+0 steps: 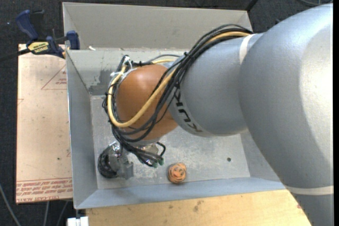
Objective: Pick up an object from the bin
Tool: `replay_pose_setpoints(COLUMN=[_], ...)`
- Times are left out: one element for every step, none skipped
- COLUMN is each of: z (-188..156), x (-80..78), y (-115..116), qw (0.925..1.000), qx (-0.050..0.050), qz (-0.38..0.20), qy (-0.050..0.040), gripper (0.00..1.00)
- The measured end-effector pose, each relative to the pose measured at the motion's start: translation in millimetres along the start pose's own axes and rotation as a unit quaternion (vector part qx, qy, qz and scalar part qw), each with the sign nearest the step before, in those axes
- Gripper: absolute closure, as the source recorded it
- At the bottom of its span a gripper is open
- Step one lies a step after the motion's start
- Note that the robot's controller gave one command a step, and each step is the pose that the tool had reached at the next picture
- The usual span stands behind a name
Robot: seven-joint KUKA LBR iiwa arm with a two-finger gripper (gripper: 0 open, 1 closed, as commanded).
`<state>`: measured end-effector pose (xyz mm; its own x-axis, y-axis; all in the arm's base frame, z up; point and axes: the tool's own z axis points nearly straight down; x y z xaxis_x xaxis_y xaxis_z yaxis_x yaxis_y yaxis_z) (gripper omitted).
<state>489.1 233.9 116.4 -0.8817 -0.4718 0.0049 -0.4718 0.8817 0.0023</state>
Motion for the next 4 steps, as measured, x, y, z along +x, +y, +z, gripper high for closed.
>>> replay_pose_setpoints(z=[-33.2,-37.8,-84.2,-102.2], x=[2.0,-11.9,-8.0,-8.1], y=[-2.3,-5.0,-20.8,-24.0], qw=[0.9958,0.9987,0.9992,0.9989], qx=[0.0,0.001,0.0,0.001], qz=[0.092,0.051,0.041,0.047], qy=[-0.003,-0.0053,-0.0011,-0.0052], gripper=[1.0,1.0,1.0,1.0])
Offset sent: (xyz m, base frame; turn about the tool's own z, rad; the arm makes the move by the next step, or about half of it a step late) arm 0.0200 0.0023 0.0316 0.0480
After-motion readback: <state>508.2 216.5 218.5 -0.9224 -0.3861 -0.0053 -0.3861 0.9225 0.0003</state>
